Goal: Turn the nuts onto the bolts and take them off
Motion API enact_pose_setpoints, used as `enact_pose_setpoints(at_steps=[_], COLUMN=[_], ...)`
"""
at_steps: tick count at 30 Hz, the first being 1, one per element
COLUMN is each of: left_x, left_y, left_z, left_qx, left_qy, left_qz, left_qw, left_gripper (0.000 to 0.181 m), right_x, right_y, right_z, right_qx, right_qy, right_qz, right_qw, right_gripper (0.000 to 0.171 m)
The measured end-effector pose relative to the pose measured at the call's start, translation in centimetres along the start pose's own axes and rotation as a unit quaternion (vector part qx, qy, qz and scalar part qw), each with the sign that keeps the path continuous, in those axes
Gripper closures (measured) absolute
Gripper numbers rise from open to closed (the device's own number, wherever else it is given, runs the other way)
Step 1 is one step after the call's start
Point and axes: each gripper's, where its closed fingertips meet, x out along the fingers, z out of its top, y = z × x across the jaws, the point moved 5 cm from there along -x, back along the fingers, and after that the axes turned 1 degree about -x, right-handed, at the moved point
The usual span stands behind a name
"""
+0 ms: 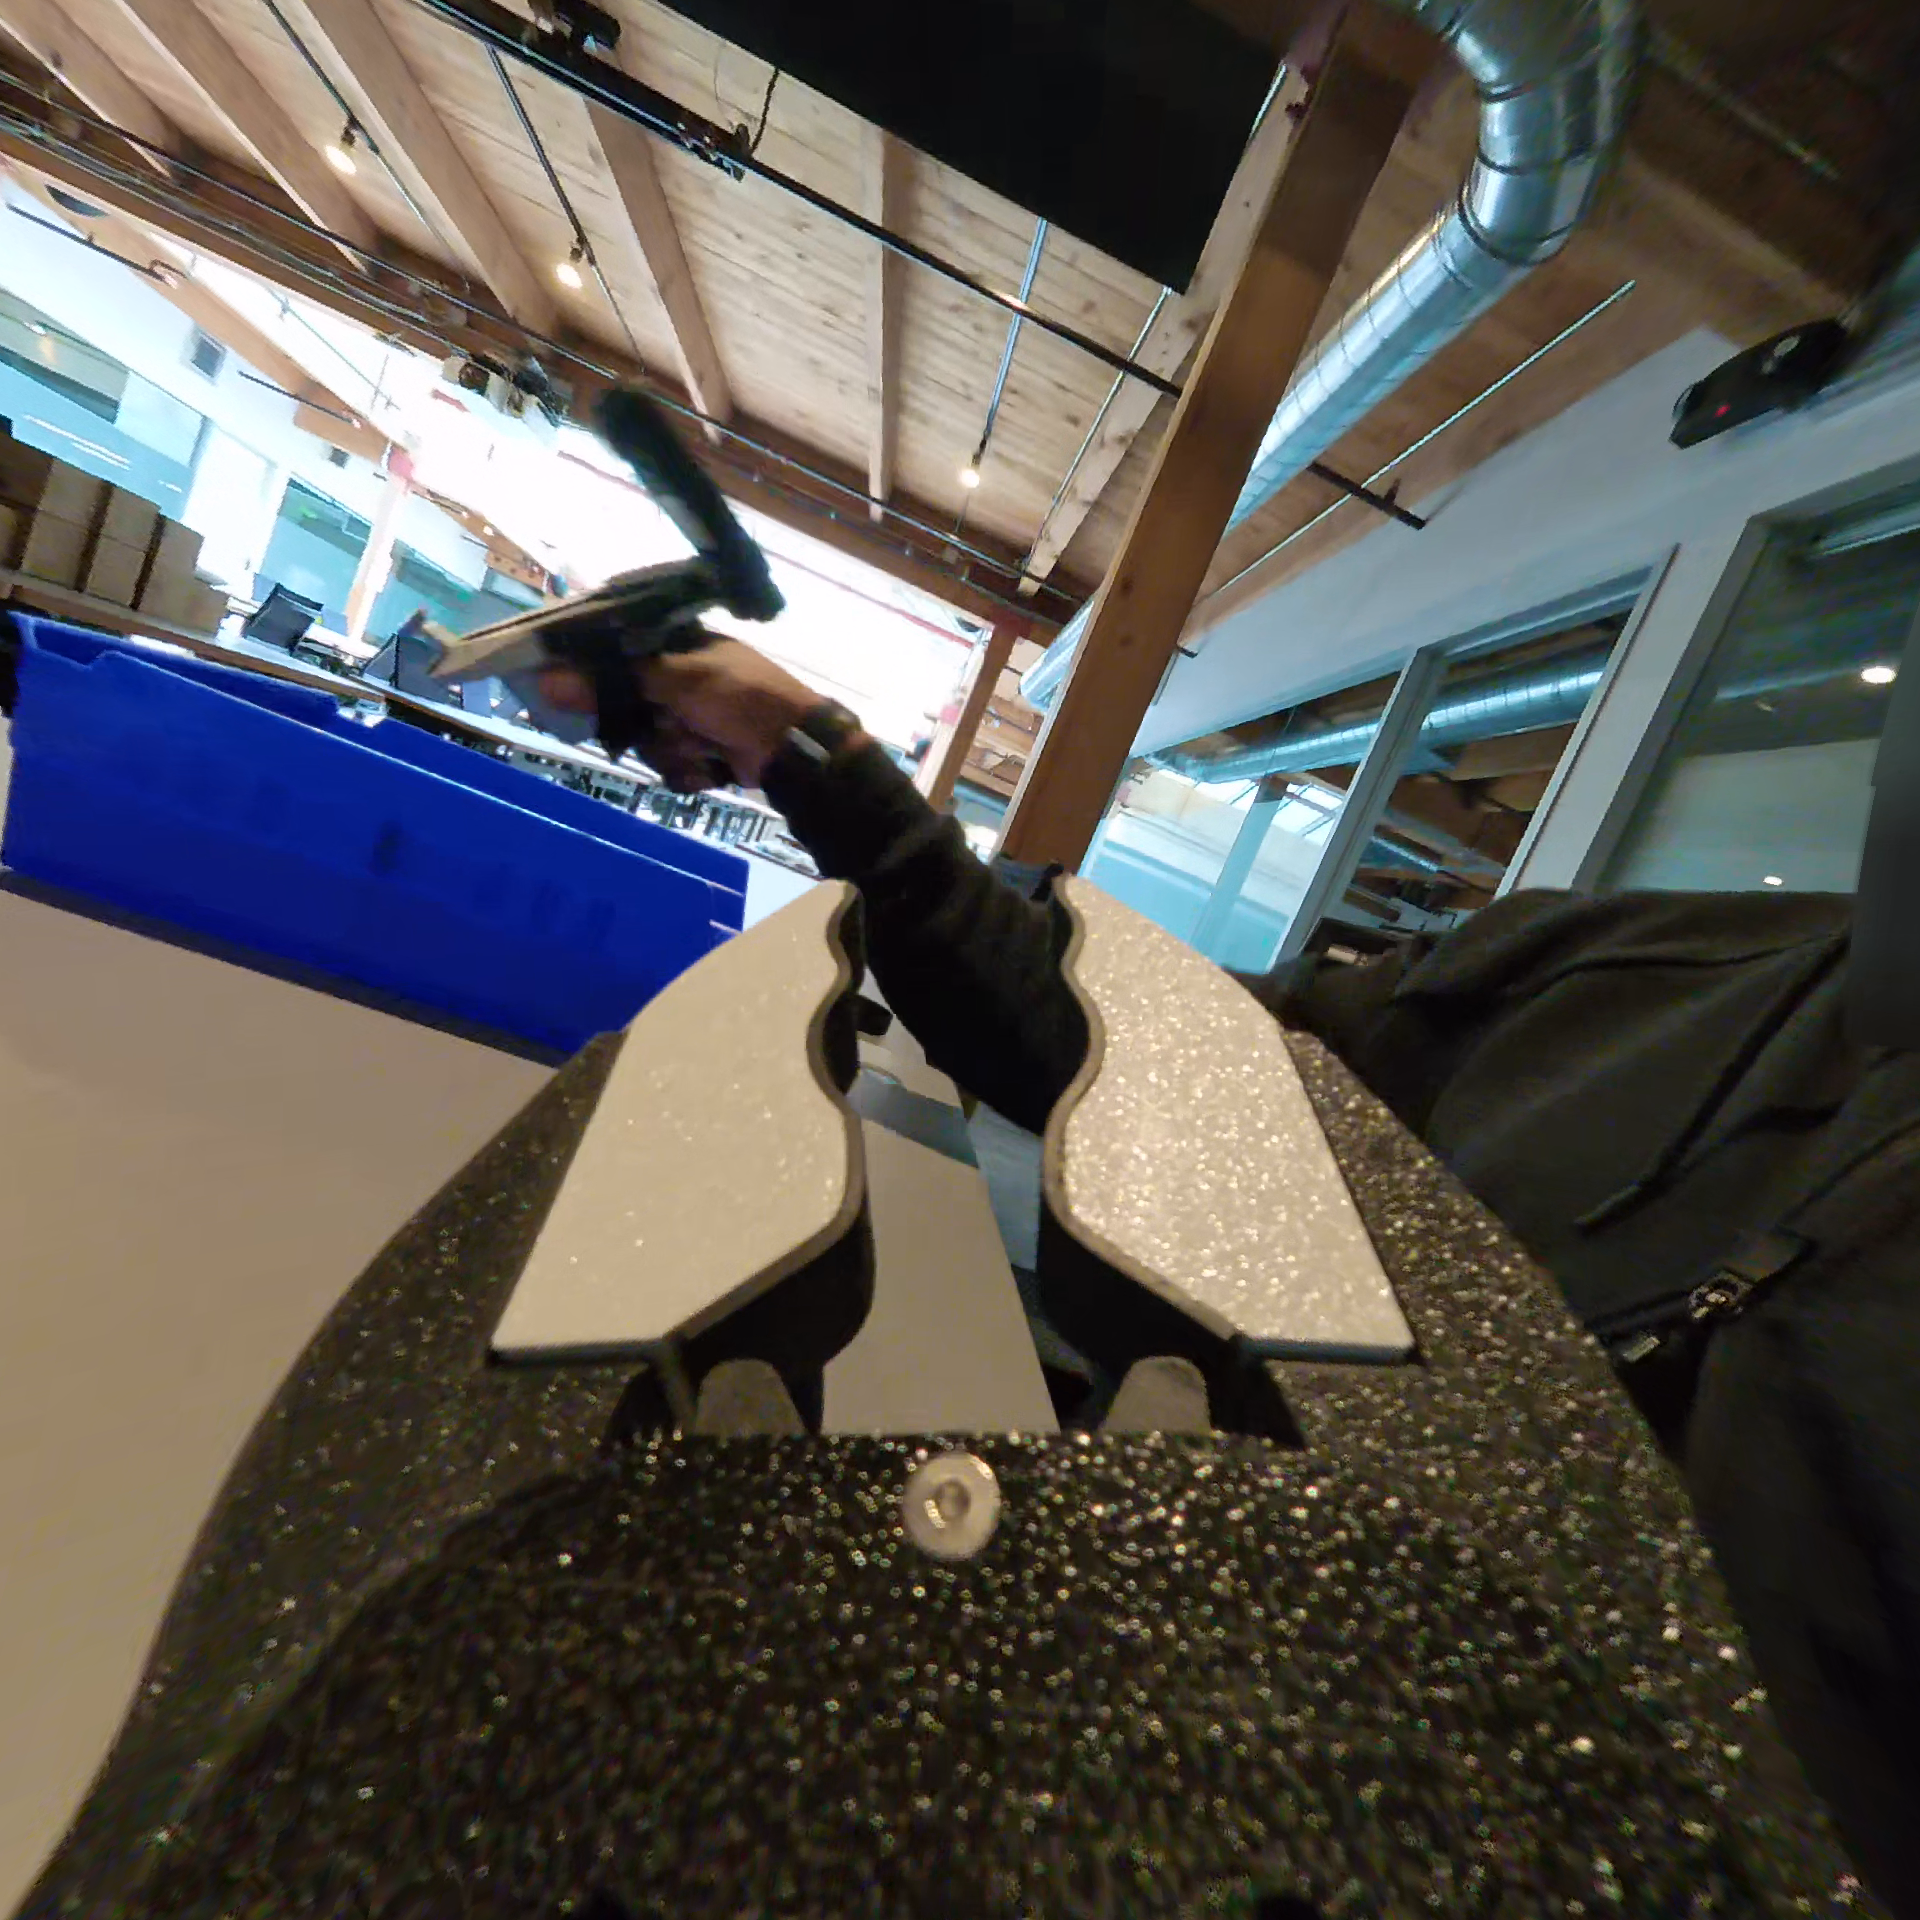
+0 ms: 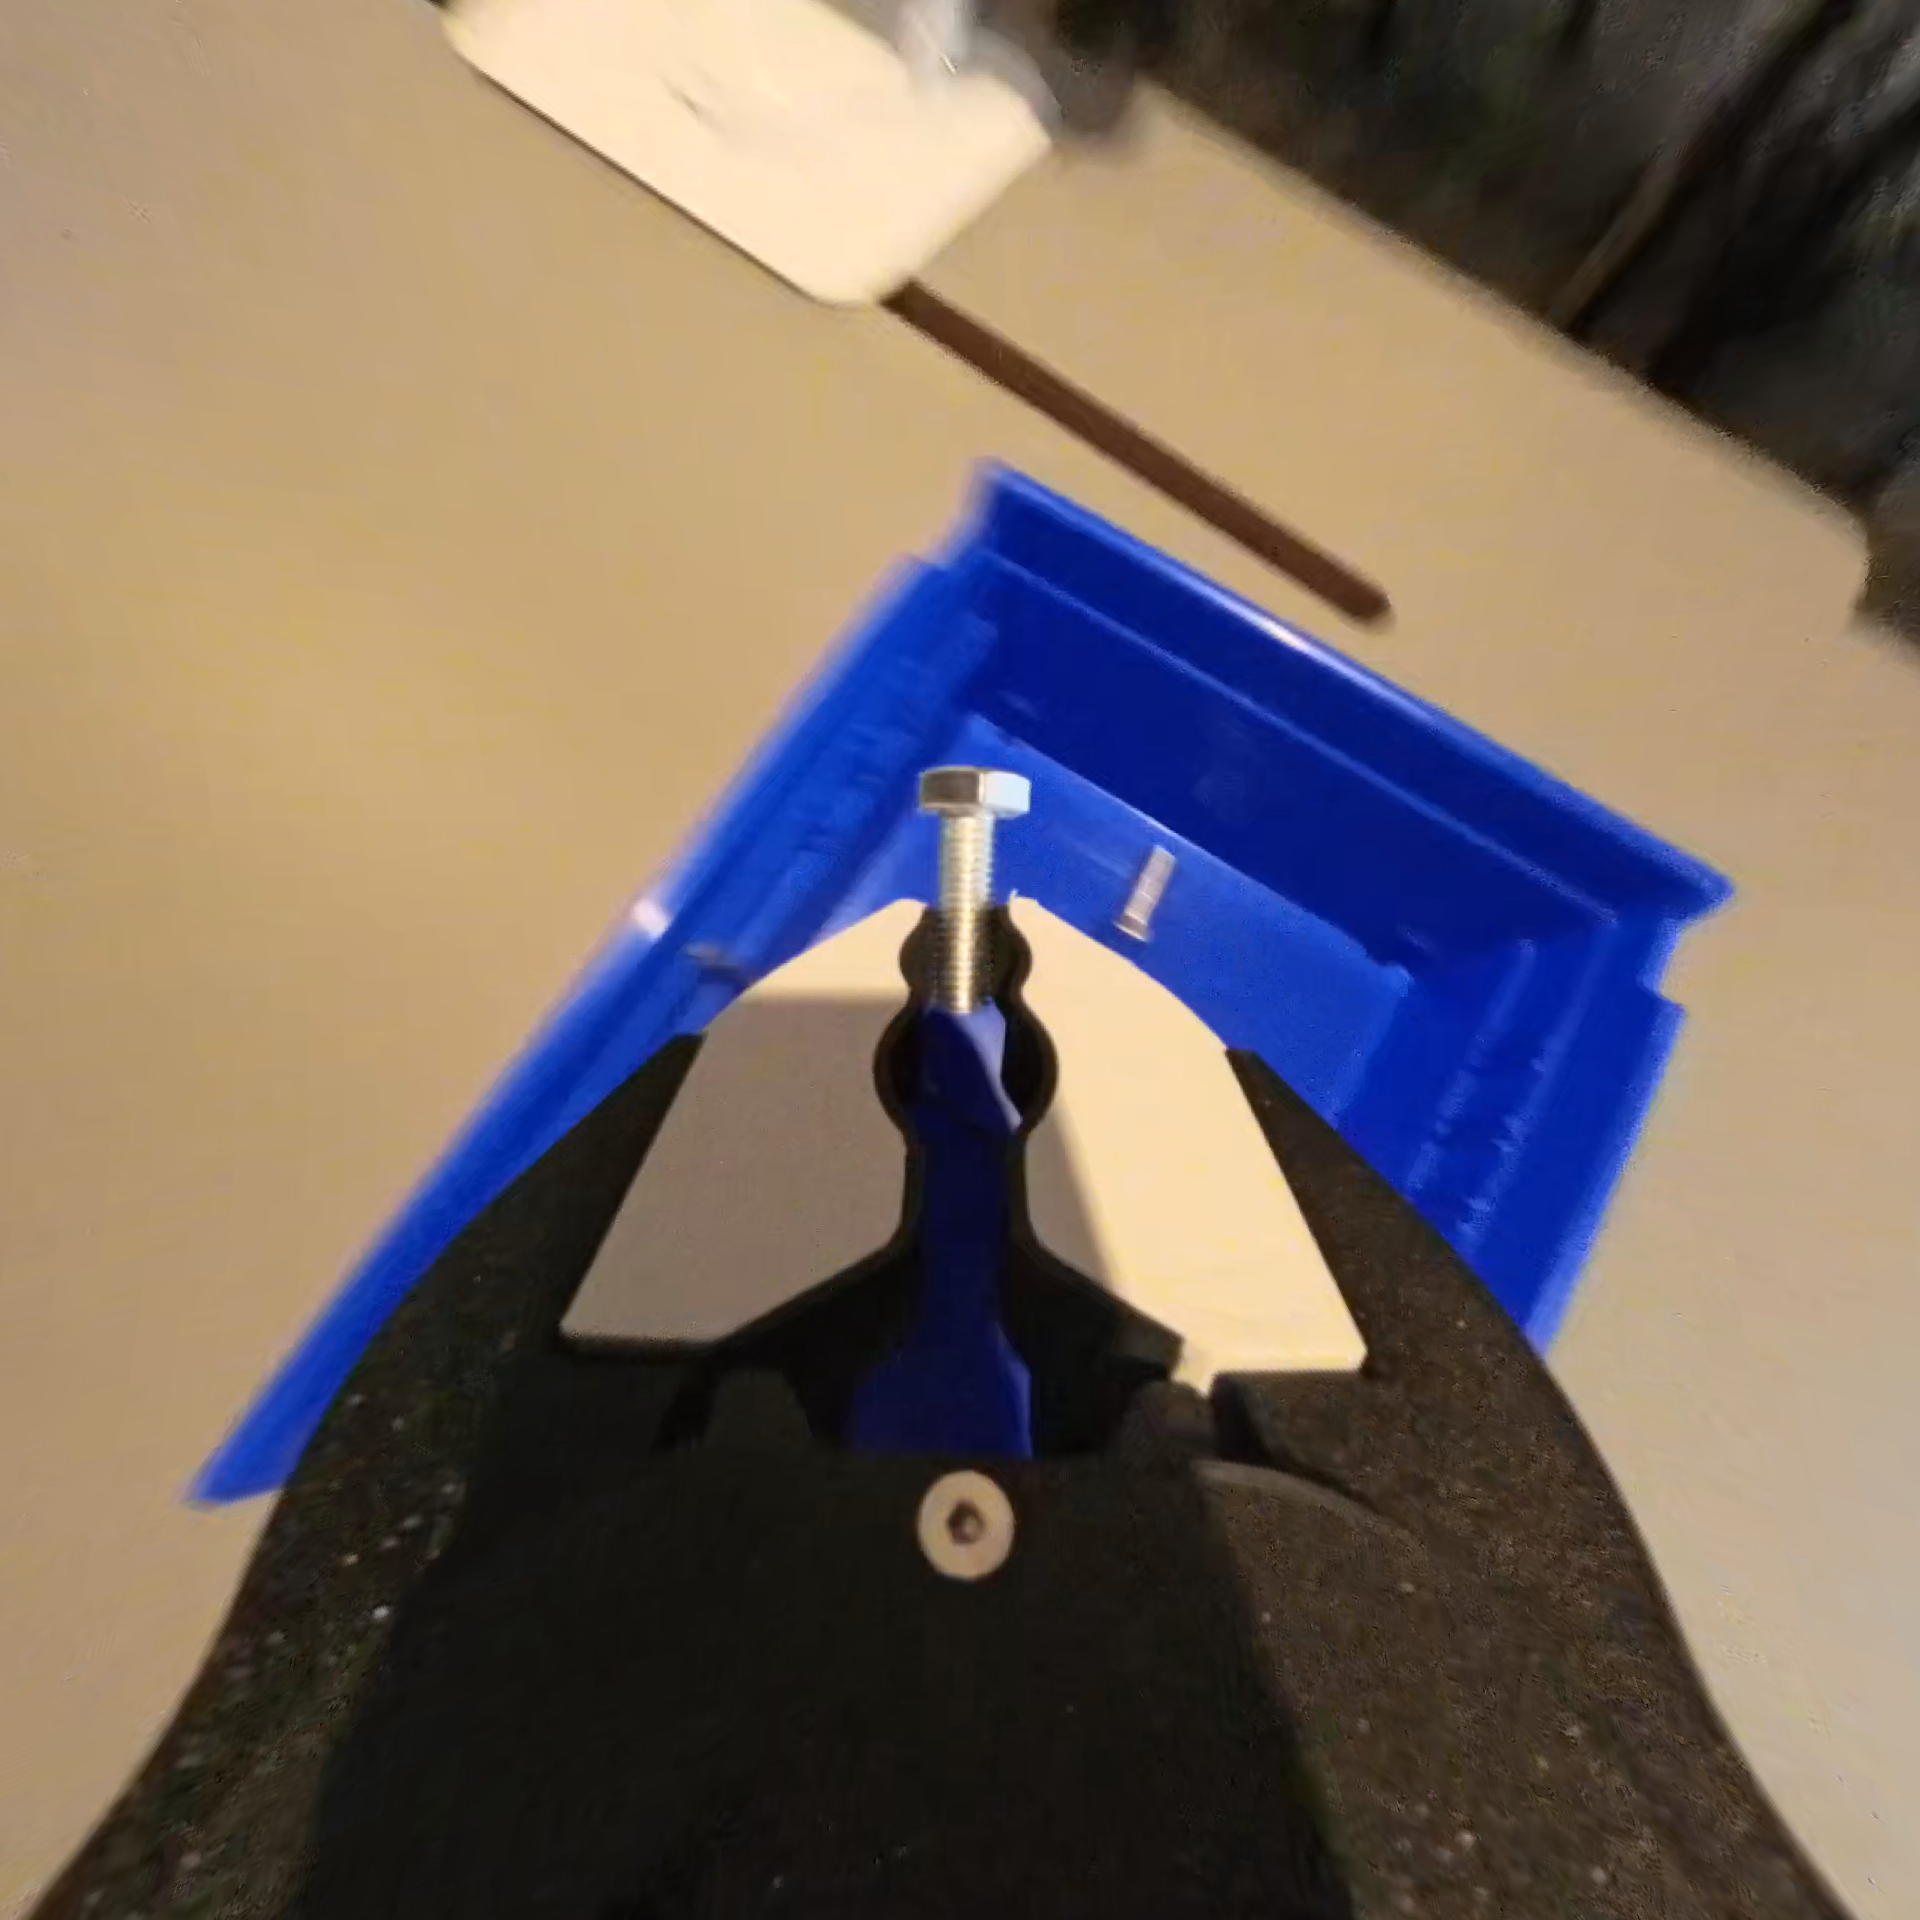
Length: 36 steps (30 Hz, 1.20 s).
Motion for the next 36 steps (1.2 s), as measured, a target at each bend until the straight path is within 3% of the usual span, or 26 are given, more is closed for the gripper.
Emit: enact_pose_setpoints(at_steps=[2,6,12,20,27,31,36], left_x=[0.1,-0.1,-0.1,0.0,0.1,0.1,0.1], left_y=[0.1,0.4,0.3,0.1,0.2,0.1,0.0], left_z=[0.0,0.2,0.2,0.0,0.0,0.0,0.0], left_qx=[-0.003,-0.020,-0.017,-0.011,-0.016,-0.014,-0.013], left_qy=[0.002,-0.008,-0.007,-0.002,-0.002,-0.001,-0.002], left_qz=[0.000,-0.003,-0.004,-0.003,-0.004,-0.005,-0.005], left_qw=[1.000,1.000,1.000,1.000,1.000,1.000,1.000], left_gripper=[0.149,0.151,0.152,0.152,0.153,0.154,0.154], right_x=[2.6,5.5,7.1,8.1,7.5,6.9,4.0], right_y=[-4.2,-6.9,-7.6,-7.6,-7.7,-8.0,-4.4], right_z=[-1.4,-2.8,-4.5,-5.8,-5.4,-5.2,-1.6], right_qx=[0.043,0.078,0.099,0.112,0.108,0.108,0.085], right_qy=[0.070,0.127,0.183,0.198,0.171,0.161,0.038], right_qz=[-0.003,-0.003,-0.005,-0.003,-0.008,-0.021,0.032], right_qw=[0.997,0.989,0.978,0.974,0.979,0.981,0.995], right_gripper=[0.160,0.160,0.160,0.160,0.158,0.142,0.134])
